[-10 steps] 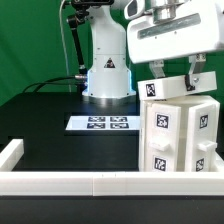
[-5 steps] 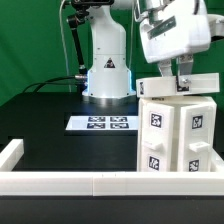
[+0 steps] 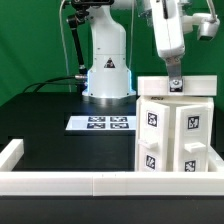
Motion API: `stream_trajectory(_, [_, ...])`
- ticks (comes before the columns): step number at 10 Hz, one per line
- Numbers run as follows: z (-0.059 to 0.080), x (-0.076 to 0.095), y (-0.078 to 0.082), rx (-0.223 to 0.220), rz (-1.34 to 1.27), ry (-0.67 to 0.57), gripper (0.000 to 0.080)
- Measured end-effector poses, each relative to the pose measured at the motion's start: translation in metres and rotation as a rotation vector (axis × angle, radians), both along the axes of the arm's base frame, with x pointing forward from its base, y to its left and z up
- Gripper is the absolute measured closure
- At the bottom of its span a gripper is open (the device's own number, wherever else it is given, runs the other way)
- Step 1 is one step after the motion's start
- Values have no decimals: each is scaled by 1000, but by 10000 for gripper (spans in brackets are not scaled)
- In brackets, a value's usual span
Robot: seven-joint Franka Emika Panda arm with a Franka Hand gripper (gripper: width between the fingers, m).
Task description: Assemble cabinet
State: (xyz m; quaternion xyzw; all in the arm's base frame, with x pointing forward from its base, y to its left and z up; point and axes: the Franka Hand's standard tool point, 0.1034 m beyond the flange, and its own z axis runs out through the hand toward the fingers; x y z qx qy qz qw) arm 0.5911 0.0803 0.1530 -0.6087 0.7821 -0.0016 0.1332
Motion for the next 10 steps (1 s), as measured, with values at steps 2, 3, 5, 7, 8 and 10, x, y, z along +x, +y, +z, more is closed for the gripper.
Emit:
stream_trajectory(2, [0, 0, 1, 21, -66, 11, 239])
stream_trajectory(3, [0, 0, 2, 17, -47, 8, 54])
stream_trajectory(5, [14, 3, 1, 17, 0, -18, 9])
stream_trajectory(7, [37, 8, 3, 38, 5, -56, 3])
stream_trajectory(8, [42, 9, 2, 47, -2, -66, 2])
stream_trajectory(10, [40, 9, 2, 33, 51, -73, 2])
